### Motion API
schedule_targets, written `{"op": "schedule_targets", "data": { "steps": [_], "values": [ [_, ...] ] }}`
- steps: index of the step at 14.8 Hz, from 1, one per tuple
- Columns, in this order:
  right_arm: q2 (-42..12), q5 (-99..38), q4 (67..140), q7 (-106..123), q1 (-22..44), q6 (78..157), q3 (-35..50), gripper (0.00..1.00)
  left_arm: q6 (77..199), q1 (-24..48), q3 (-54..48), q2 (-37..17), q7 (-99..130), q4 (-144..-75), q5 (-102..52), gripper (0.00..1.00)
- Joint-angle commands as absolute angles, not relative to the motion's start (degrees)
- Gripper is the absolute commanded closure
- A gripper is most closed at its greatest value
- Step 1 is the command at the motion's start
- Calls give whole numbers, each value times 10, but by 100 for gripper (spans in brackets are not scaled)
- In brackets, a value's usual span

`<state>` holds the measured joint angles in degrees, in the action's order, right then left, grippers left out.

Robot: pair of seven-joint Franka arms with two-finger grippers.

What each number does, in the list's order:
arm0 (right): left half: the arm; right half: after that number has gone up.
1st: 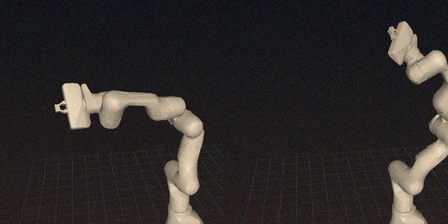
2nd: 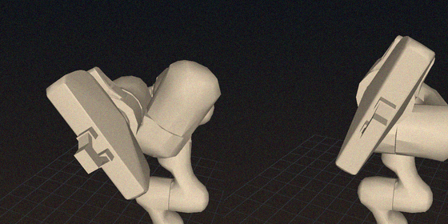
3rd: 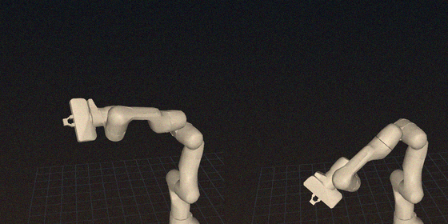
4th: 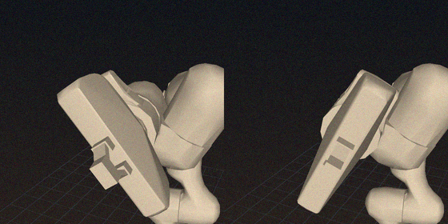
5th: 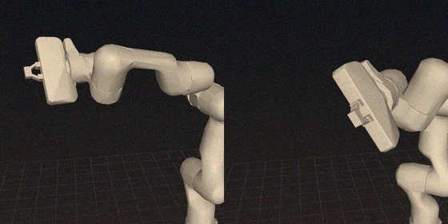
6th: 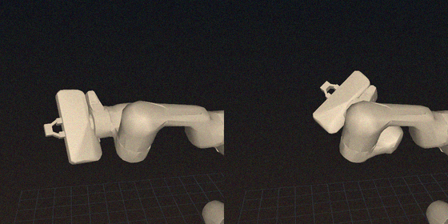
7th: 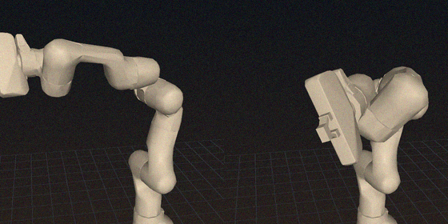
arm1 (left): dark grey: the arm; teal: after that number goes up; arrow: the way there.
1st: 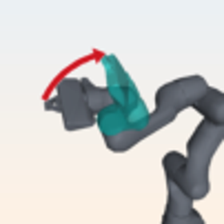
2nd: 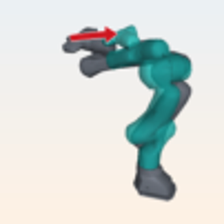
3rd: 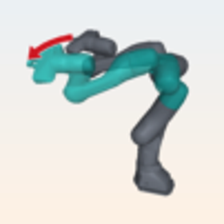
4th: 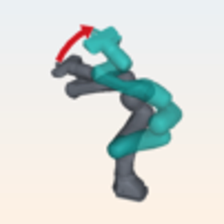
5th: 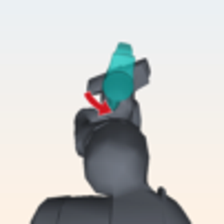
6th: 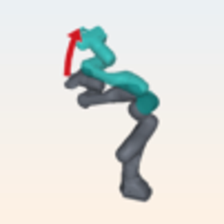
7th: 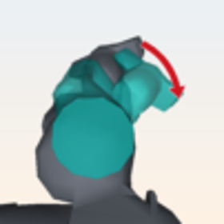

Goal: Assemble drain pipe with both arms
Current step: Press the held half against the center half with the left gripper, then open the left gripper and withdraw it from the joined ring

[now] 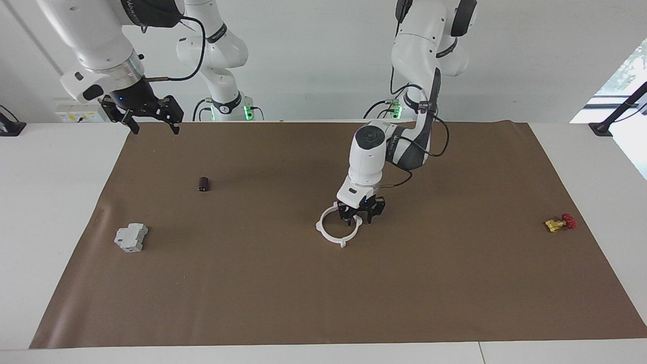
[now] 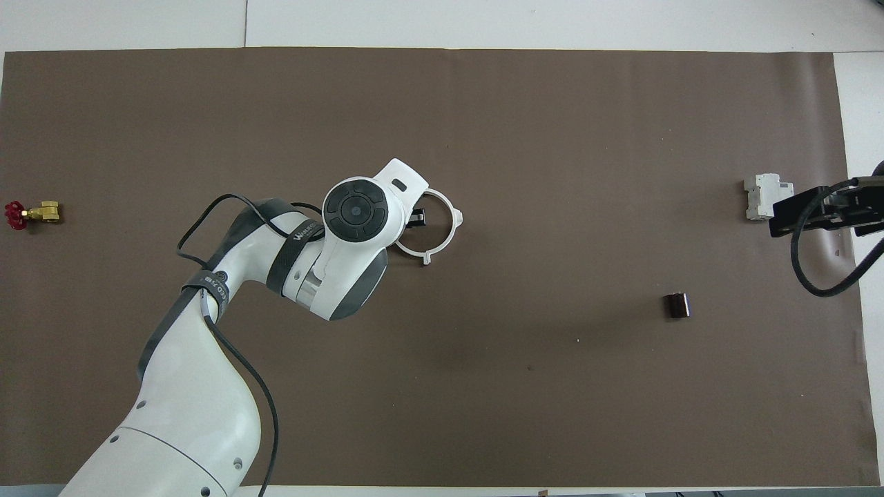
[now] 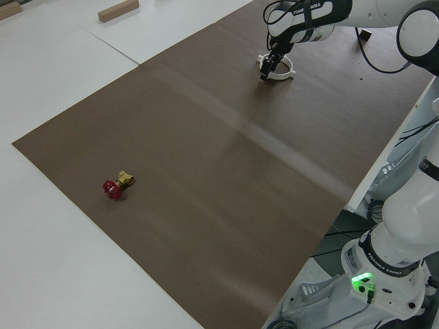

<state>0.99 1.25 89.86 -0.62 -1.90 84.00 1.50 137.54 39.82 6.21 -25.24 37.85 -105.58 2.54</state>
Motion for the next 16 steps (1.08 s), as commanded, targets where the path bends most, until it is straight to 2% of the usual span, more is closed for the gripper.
{"op": "schedule_targets", "data": {
  "steps": [1,5,7,13,16],
  "values": [
    [15,9,900,1,-25,834,20,0,1372,374,66,-210,371,-1076,18,0],
    [15,9,899,1,-25,833,20,0,1348,310,64,-135,268,-1124,18,0],
    [15,9,899,1,-25,833,20,0,1333,280,63,-119,233,-1129,14,0],
    [14,8,897,1,-25,832,21,0,1232,187,64,-69,52,-1111,-67,0],
    [14,8,896,1,-25,832,21,0,1152,161,68,-65,26,-1067,-69,0]
  ]
}}
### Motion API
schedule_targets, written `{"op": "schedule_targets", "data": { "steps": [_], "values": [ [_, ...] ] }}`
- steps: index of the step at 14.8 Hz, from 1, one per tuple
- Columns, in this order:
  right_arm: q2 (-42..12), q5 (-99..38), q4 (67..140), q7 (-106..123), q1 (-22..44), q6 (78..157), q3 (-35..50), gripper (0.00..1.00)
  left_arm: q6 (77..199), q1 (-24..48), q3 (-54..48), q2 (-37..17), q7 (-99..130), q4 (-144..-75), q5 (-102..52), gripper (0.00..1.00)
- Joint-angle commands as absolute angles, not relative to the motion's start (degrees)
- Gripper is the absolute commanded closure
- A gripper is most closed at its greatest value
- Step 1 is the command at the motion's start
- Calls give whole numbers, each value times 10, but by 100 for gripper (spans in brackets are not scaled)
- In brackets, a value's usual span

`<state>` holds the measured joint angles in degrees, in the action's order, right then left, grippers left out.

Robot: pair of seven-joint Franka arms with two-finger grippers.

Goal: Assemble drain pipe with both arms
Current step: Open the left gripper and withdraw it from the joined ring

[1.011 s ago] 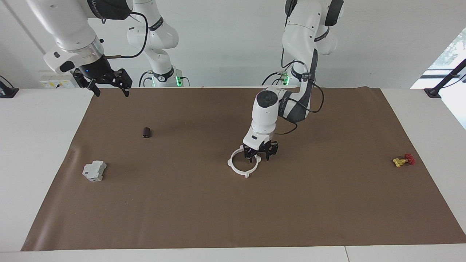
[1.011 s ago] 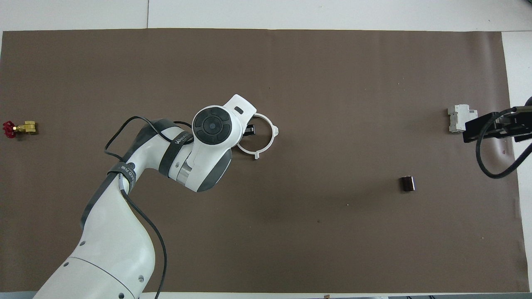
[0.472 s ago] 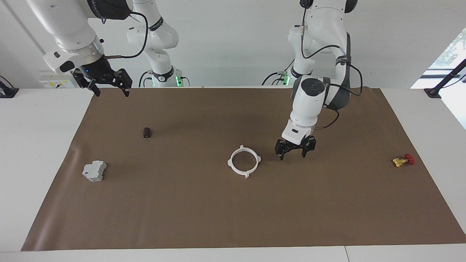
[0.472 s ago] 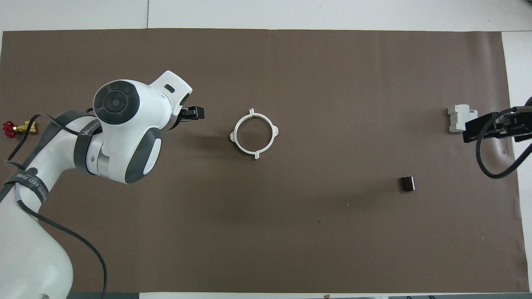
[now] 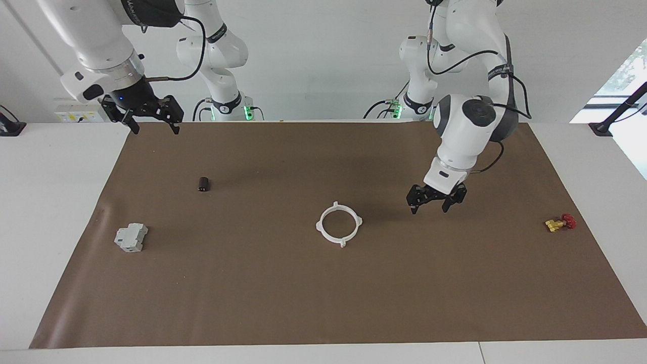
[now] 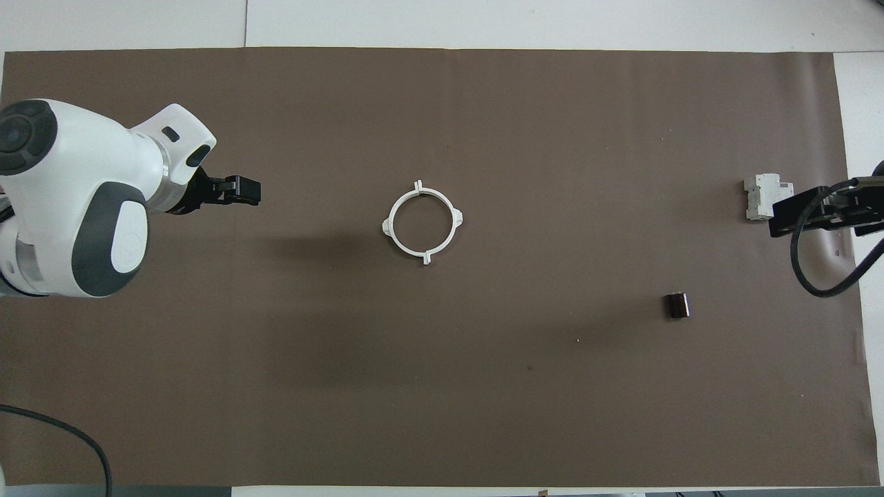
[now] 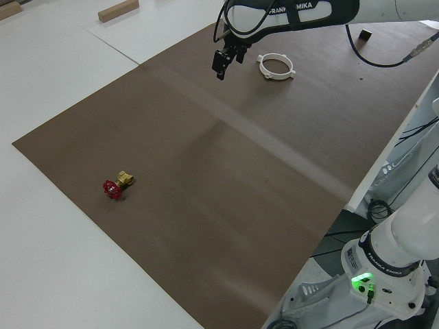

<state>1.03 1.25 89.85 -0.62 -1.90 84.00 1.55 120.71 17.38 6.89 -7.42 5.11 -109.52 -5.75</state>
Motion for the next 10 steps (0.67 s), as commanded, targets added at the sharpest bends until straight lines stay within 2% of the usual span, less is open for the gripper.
{"op": "schedule_targets", "data": {
  "steps": [1,7,10],
  "values": [
    [14,8,896,1,-25,833,21,0,1126,156,71,-65,19,-1047,-68,0],
    [14,7,897,1,-25,834,21,0,1003,82,74,-69,-39,-924,-61,0],
    [15,6,898,1,-25,834,22,0,935,56,74,-63,-75,-885,-53,0]
  ]
}}
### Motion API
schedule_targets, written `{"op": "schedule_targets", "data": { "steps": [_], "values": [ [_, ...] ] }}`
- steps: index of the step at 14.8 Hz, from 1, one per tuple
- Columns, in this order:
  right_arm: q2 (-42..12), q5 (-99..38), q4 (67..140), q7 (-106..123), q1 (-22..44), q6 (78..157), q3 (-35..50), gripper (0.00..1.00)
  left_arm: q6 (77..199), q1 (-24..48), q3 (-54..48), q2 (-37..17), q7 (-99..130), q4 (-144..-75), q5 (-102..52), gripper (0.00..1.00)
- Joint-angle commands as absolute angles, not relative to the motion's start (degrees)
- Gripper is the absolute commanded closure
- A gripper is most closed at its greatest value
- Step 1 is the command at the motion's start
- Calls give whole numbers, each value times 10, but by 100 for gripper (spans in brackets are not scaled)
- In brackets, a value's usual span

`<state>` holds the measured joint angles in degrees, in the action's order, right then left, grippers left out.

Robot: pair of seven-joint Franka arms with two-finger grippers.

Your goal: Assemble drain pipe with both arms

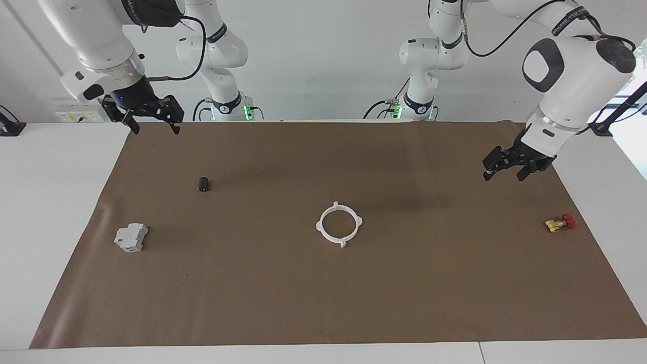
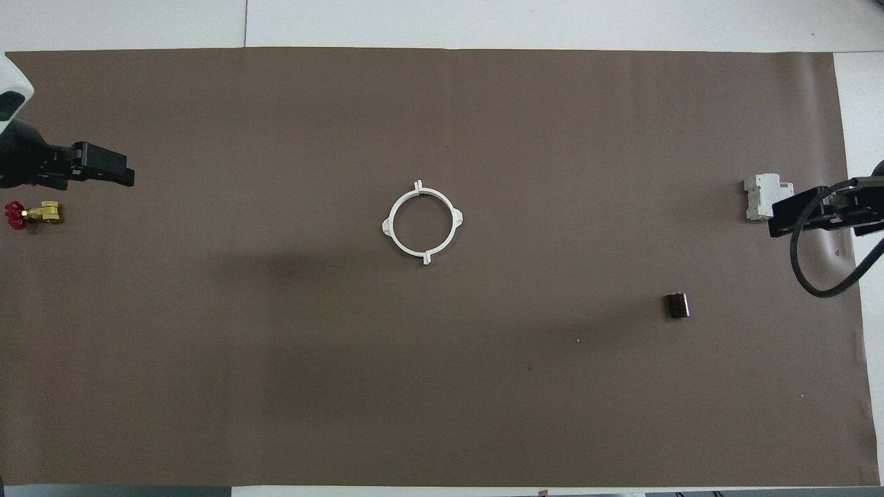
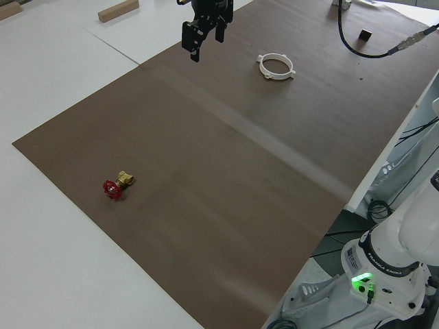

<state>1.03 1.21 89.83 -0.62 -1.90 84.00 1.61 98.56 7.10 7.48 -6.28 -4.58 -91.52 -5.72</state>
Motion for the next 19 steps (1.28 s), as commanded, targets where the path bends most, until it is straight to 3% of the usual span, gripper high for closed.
{"op": "schedule_targets", "data": {
  "steps": [1,7,19],
  "values": [
    [14,6,898,1,-25,834,24,0,919,52,75,-48,-95,-889,-54,0],
    [15,4,900,3,-26,835,24,0,924,44,75,17,-125,-971,-53,0],
    [15,4,901,4,-26,831,24,0,923,72,70,8,-69,-941,-11,0]
  ]
}}
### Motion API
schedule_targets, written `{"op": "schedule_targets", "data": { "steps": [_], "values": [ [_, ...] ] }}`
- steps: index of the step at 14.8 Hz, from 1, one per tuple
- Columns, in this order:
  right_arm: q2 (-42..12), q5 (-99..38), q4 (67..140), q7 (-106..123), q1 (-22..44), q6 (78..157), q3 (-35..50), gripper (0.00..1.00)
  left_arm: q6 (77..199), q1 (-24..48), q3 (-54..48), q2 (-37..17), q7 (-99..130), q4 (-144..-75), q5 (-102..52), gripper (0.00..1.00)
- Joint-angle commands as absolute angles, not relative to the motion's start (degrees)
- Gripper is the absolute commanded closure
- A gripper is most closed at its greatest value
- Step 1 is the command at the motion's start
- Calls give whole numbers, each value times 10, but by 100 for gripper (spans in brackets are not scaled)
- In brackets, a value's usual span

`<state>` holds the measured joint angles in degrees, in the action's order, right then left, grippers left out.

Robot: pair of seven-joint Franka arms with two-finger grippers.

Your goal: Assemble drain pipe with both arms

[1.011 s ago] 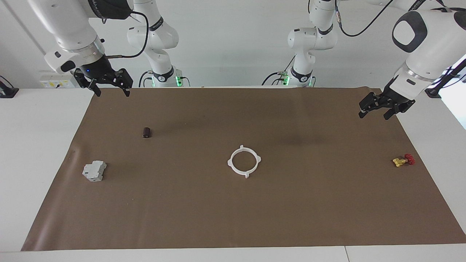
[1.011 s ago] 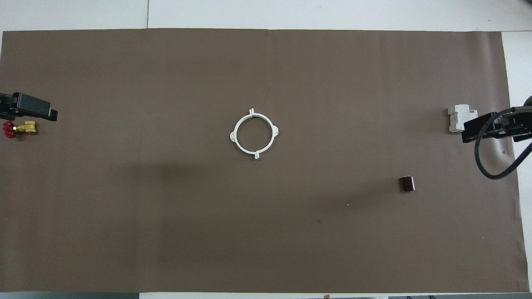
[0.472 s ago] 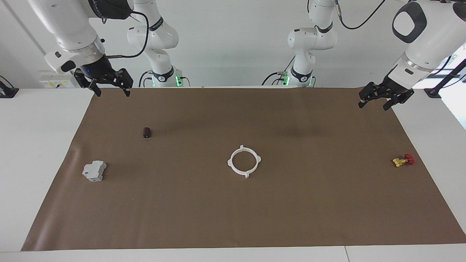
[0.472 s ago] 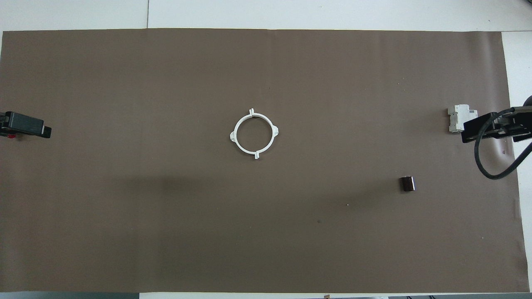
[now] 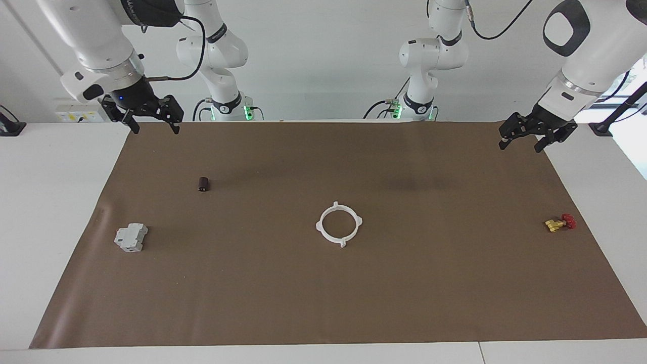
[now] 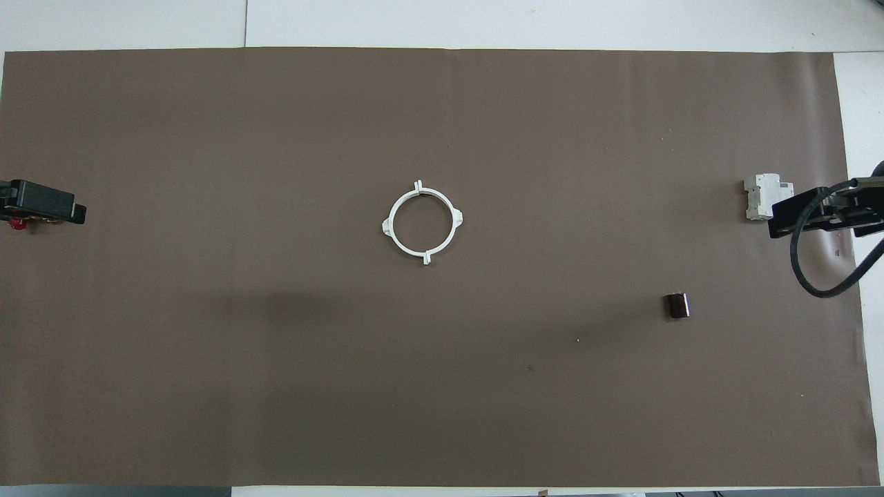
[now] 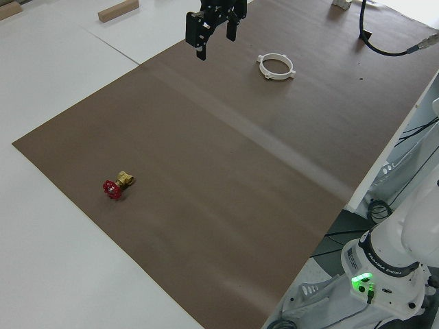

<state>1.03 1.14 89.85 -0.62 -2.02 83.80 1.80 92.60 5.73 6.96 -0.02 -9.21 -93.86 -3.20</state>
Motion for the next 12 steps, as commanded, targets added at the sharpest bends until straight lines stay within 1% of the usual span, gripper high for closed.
{"op": "schedule_targets", "data": {
  "steps": [1,9,12],
  "values": [
    [15,4,901,5,-31,830,23,0,923,71,69,7,-69,-941,-10,0],
    [15,4,901,5,-33,830,19,0,923,64,60,16,-69,-956,-10,0],
    [15,4,901,5,-33,830,19,0,923,40,30,17,-69,-956,-10,0]
  ]
}}
